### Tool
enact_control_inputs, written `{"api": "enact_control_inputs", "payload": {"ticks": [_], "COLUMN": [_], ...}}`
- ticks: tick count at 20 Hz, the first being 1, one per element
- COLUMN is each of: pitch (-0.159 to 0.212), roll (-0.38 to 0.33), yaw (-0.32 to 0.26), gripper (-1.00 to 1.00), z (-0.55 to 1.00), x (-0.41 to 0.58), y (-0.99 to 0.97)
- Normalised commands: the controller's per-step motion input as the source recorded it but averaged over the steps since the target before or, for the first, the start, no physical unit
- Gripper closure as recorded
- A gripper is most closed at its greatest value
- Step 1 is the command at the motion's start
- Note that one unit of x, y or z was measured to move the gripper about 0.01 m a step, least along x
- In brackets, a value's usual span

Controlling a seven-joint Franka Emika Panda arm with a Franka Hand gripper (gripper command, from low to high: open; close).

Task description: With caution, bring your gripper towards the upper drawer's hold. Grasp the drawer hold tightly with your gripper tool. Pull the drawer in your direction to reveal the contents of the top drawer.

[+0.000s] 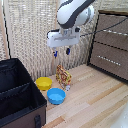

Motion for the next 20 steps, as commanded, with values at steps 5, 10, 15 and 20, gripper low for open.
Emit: {"api": "enact_control_inputs", "payload": {"ticks": [5, 10, 15, 20], "pitch": [0.004, 0.011, 0.015, 0.022], "roll": [-0.313, -0.335, -0.303, -0.319], "yaw": [0.107, 0.107, 0.103, 0.07], "gripper": [-1.0, -1.0, -1.0, -1.0], "z": [0.22, 0.26, 0.37, 0.31], "x": [0.156, 0.174, 0.206, 0.253], "y": [0.12, 0.1, 0.14, 0.08]}}
